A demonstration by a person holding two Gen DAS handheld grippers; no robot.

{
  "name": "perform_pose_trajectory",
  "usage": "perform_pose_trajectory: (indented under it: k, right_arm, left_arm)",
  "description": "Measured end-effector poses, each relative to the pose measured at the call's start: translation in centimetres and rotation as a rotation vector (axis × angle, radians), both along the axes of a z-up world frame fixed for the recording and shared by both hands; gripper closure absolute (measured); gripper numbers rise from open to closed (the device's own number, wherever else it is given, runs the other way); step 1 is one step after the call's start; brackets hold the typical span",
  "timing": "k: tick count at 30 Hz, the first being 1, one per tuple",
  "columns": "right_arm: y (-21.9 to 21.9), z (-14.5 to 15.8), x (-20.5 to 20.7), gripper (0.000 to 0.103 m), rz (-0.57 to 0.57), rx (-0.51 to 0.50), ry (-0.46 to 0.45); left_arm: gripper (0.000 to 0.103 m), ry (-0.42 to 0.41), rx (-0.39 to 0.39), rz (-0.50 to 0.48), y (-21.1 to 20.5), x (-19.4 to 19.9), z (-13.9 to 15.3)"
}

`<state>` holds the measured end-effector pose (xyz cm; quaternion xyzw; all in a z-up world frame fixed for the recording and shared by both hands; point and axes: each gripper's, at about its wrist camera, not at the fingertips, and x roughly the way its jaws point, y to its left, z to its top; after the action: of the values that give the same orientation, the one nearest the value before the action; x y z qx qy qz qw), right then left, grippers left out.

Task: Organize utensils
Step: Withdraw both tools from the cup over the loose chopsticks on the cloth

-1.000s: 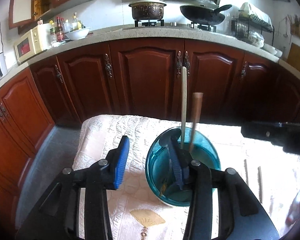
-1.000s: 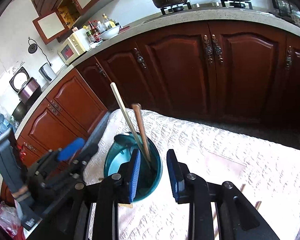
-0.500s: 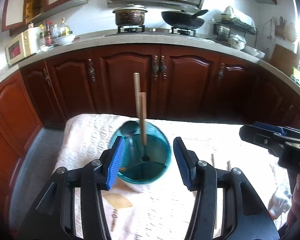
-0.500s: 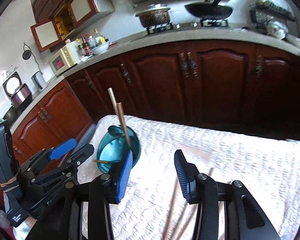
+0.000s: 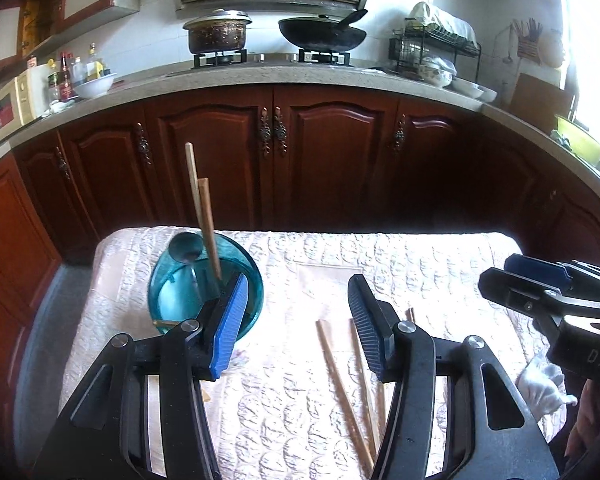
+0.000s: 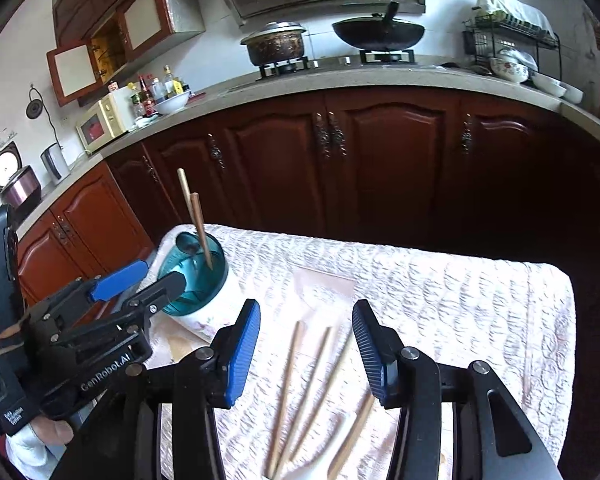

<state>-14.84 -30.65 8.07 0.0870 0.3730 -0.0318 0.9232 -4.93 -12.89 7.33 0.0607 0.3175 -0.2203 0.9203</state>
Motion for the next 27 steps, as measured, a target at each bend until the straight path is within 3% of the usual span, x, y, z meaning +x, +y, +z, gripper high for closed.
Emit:
perform_pose_trajectory:
  k: [5, 17, 27]
  right_arm:
    - [-2.3, -1.8, -0.8, 0.057, -0.033, 0.011, 0.042]
    - [-7.2, -11.9, 1.0, 0.057, -0.105, 0.09, 0.271]
    - [-8.2, -13.8, 1.4, 0.057, -0.12, 0.104, 0.295]
  left_arm:
    - [0.051, 0.065, -0.007, -0.001, -0.1, 0.8, -1.6]
    - [0.051, 0.223, 0.047, 0.009, -1.7, 2.7, -8.6]
    - [0.051, 0.254, 0.071, -0.006, -2.9, 3.6, -10.6]
